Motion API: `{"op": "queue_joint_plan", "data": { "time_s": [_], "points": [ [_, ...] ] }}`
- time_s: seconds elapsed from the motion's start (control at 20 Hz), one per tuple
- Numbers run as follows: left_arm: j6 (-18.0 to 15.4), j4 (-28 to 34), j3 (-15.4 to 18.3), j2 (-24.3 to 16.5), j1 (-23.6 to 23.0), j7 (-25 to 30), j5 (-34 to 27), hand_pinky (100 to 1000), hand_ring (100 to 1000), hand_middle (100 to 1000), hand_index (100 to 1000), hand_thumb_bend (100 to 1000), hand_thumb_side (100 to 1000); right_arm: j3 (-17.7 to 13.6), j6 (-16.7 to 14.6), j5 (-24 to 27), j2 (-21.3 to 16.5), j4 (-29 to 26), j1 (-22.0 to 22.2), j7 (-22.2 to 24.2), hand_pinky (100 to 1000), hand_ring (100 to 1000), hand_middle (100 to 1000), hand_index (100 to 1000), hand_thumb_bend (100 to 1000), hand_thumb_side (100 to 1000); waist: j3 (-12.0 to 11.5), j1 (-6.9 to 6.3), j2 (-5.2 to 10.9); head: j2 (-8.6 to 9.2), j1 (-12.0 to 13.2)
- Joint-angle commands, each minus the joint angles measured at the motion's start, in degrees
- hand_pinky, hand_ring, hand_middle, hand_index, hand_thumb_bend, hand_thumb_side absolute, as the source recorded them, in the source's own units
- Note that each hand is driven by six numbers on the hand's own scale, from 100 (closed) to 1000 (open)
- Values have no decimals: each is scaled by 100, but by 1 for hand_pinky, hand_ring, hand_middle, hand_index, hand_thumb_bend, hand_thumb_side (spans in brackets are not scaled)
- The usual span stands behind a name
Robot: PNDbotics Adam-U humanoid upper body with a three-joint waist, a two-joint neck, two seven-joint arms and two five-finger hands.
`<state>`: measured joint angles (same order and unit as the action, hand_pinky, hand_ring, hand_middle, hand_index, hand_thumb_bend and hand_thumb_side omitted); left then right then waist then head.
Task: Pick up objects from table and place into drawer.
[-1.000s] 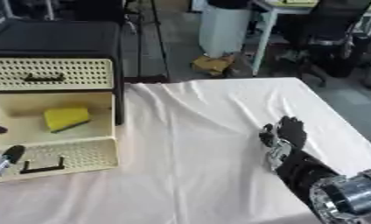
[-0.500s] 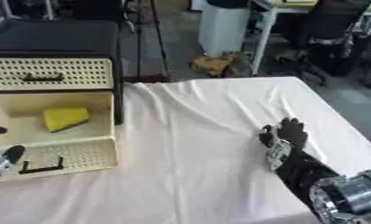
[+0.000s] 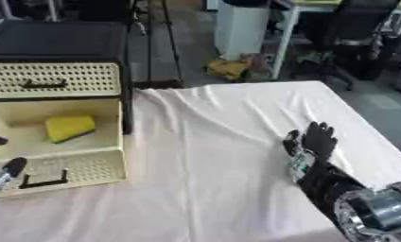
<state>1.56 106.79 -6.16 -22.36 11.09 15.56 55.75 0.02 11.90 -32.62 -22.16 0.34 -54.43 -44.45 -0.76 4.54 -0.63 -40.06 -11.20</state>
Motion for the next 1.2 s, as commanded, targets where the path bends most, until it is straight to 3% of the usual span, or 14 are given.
{"op": "queue_joint_plan", "data": {
  "time_s": [0.05, 0.75, 1.2],
  "points": [
    [-9, 132, 46, -98, 35, 0, 19, 100, 100, 100, 783, 477, 1000, 39, 30, -64, -298, -34, -208, -21, 873, 1000, 898, 897, 117, 466, 22, -22, 63, -40, 5],
    [-4, 173, 64, -99, -24, -50, 20, 100, 100, 100, 785, 479, 1000, 9, 271, -314, -368, -34, -213, 517, 852, 995, 893, 898, 100, 494, 101, -197, 45, -39, 144],
    [1, 174, 65, -72, -13, -45, 17, 100, 100, 100, 785, 476, 1000, 21, -50, -366, -139, -34, -166, 854, 839, 995, 888, 903, 100, 542, 47, -236, 23, -20, 101]
  ]
}}
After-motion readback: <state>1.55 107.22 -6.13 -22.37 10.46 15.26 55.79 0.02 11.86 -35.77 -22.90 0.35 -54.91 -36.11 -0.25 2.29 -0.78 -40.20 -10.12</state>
